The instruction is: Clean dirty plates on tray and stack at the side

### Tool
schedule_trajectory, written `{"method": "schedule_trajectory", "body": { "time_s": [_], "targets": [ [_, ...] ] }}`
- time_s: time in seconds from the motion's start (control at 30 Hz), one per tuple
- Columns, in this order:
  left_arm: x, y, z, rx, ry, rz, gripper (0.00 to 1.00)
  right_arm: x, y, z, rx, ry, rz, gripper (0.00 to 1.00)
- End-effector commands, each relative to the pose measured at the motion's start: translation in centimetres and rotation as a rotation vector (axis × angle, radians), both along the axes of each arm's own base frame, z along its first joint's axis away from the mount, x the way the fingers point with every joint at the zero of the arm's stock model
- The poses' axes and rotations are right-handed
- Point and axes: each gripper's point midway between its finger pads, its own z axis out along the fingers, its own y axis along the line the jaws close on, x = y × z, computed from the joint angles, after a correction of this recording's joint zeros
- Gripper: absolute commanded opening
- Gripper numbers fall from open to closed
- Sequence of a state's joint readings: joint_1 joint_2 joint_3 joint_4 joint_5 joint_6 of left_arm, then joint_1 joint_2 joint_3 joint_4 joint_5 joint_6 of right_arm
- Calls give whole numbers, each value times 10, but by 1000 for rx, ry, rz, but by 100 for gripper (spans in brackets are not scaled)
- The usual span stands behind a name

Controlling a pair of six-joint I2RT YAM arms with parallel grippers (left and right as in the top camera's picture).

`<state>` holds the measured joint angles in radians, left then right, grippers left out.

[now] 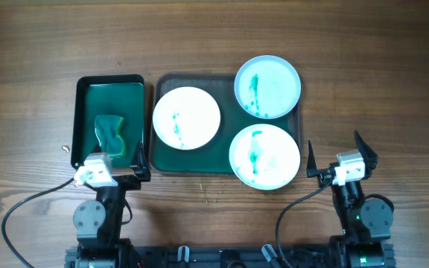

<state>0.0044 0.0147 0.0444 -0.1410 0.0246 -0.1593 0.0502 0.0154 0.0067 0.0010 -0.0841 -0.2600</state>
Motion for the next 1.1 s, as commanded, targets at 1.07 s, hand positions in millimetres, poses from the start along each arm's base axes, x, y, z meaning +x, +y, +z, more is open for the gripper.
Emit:
{"method": "schedule_trajectory", "body": {
  "time_s": [1.07],
  "targets": [
    [0,0,-2,-3,-3,4,100,0,-2,5,4,-24,-13,100]
  ]
}}
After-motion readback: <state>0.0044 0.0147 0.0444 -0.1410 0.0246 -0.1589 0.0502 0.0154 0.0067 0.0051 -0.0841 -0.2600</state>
